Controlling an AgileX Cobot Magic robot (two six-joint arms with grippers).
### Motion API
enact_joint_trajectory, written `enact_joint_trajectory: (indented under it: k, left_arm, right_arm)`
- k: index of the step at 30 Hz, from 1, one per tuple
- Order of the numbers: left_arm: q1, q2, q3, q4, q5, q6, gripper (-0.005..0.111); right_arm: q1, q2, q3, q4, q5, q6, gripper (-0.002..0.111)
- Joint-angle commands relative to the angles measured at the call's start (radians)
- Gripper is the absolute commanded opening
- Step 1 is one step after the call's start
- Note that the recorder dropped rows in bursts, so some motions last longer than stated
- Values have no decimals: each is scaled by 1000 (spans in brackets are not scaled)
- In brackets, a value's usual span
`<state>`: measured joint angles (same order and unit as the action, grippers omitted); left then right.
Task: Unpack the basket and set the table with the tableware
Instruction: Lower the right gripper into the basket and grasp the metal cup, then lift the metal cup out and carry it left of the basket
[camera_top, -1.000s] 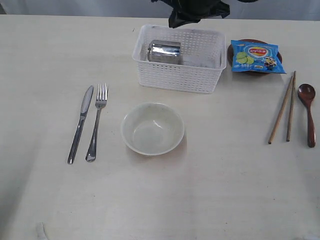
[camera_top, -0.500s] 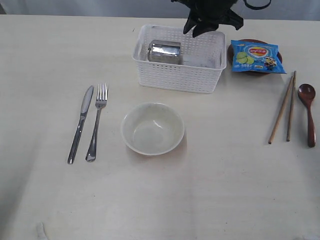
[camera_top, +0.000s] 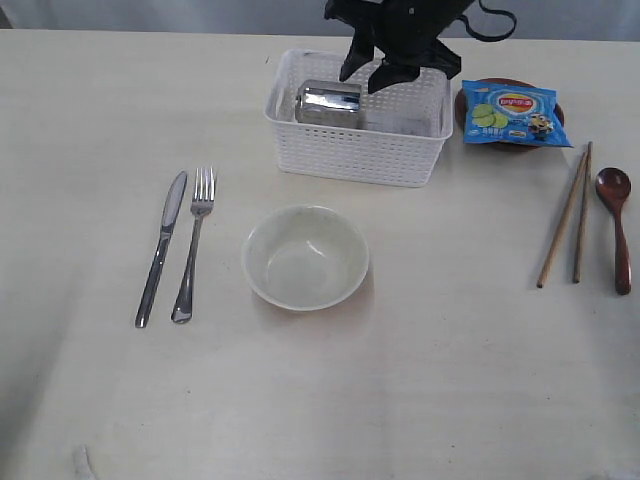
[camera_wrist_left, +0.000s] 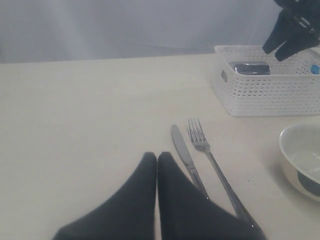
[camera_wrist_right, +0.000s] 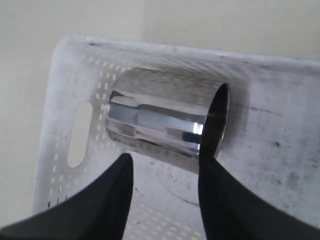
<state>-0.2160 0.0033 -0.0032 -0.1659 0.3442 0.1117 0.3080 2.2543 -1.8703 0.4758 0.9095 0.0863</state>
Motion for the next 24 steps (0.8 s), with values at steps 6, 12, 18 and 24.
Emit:
enact_joint_trajectory:
  k: [6,12,18,24]
  left_arm:
    - [-6,-3,3,3,-2,-3,0]
    - [-6,-3,3,3,-2,-3,0]
    - [-6,-3,3,3,-2,-3,0]
    - [-6,-3,3,3,-2,-3,0]
  right_arm:
    - [-2,63,-6,18,-50,14,41]
    - [-2,88,-6,119,-103,-86,41]
    - [-2,90,-6,178,-113,-180,36]
    - [-2,84,-6,178,-60,-233,0]
